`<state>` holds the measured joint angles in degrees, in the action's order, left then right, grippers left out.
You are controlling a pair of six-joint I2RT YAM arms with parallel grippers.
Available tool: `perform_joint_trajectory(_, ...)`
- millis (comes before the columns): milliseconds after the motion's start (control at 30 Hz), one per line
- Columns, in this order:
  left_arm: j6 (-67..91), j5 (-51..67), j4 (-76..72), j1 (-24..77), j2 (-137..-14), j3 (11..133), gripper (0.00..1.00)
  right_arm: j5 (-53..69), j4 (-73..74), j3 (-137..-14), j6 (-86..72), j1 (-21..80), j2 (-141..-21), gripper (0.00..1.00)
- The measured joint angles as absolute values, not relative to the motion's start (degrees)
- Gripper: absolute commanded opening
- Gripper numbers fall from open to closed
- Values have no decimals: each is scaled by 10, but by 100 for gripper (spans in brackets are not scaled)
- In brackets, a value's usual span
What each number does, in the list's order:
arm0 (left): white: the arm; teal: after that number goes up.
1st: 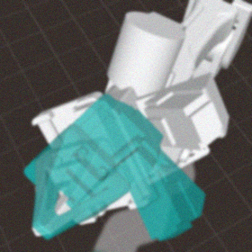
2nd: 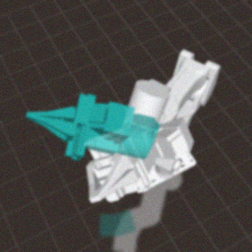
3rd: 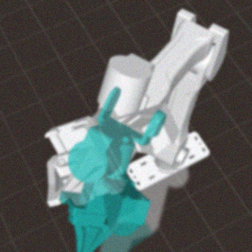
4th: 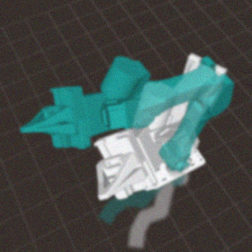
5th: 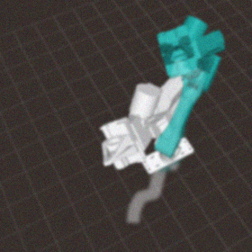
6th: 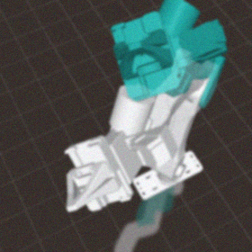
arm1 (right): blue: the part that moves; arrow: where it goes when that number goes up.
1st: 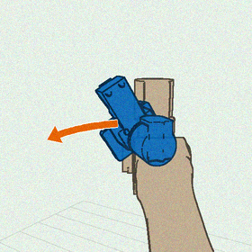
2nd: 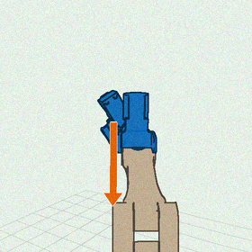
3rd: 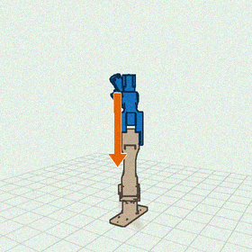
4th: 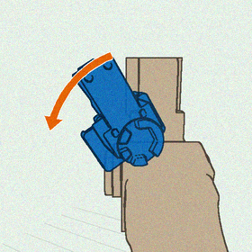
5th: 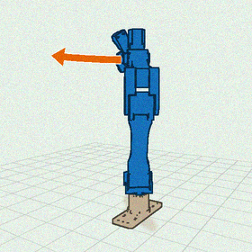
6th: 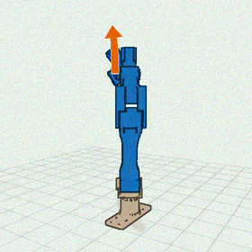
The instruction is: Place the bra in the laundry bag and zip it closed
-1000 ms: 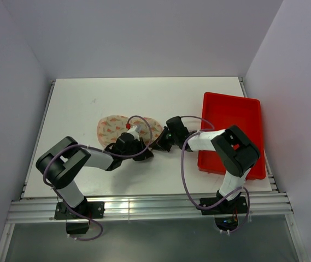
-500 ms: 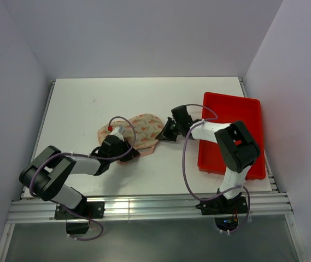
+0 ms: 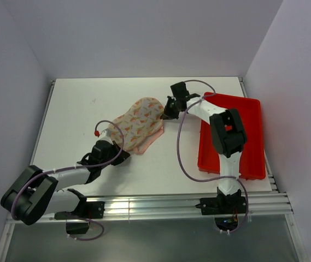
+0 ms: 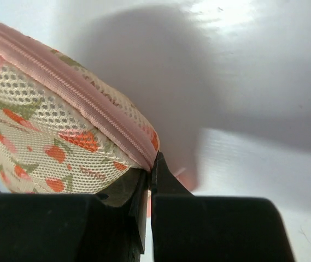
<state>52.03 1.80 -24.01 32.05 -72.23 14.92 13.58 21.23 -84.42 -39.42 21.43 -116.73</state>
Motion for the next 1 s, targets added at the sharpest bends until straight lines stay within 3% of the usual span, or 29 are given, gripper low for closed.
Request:
perform_joint_trajectory(100, 523, 17, -241, 321, -708, 144, 0, 139, 247, -908, -379, 217, -1196, 9)
perform_joint_trajectory(233, 524, 17, -243, 328, -713, 146, 0, 142, 274, -968, -358, 227, -1219, 38)
perform_joint_trajectory(400, 523, 18, -242, 387, -780, 178, 0, 127, 281, -993, -341, 246, -1218, 53)
perform_joint_trajectory(533, 524, 23, -256, 418, -827, 215, 0, 112, 286, -968, -340, 265, -1189, 54)
perform_joint_trajectory(833, 516, 46, -275, 422, -887, 282, 0, 117, 226, -684, -412, 310, -948, 55)
perform_joint_trajectory(1000, 507, 67, -285, 423, -912, 311, 0, 131, 168, -582, -469, 313, -914, 55)
